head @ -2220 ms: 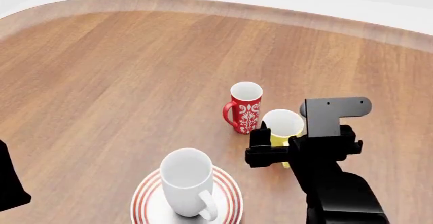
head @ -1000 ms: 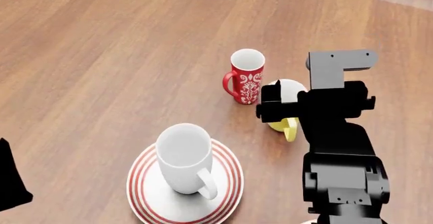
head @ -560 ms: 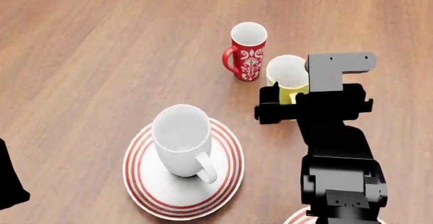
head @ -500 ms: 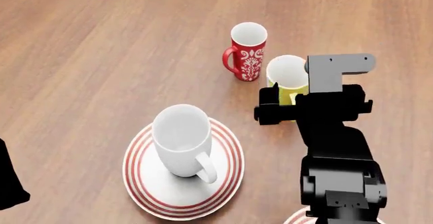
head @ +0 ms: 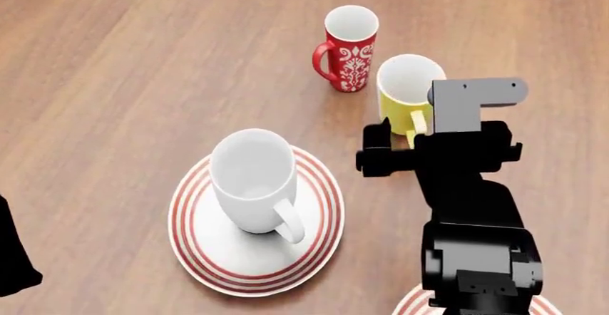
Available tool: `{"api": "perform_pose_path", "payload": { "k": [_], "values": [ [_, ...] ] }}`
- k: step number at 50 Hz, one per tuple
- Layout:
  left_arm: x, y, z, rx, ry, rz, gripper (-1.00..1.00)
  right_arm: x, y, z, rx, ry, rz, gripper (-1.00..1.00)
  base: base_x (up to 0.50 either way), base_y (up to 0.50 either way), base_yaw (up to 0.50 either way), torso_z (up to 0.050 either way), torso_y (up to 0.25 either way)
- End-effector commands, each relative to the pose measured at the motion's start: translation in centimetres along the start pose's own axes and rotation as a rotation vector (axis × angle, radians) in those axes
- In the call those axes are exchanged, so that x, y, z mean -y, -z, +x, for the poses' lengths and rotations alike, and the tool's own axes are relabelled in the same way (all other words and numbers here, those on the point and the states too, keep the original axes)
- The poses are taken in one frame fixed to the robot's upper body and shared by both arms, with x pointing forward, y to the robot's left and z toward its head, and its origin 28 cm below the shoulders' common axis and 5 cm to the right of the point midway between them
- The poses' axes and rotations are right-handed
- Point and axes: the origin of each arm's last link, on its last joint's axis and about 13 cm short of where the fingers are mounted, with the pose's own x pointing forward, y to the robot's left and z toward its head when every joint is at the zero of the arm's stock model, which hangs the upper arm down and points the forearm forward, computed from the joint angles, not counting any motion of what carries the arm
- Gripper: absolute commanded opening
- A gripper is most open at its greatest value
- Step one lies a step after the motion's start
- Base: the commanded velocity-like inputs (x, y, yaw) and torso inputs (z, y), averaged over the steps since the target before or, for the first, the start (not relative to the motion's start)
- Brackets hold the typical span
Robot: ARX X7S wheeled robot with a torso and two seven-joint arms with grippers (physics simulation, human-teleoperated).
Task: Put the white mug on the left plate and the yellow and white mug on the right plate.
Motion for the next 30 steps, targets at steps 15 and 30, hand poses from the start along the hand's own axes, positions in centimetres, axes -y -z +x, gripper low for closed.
{"api": "perform_pose_path", "payload": {
  "k": [15,30],
  "values": [
    [0.04,0.01,0.01,0.012,0.002,0.003,1.0,0.48,-1.52,0.19,0.097,0.016,0.002,1.0,0.0,0.0,0.0,0.0,0.0],
    [0.11,0.0,-0.17,0.001,0.021,0.0,1.0,0.31,-1.3,0.19,0.086,0.007,0.007,1.0,0.0,0.0,0.0,0.002,-0.121]
  ]
}}
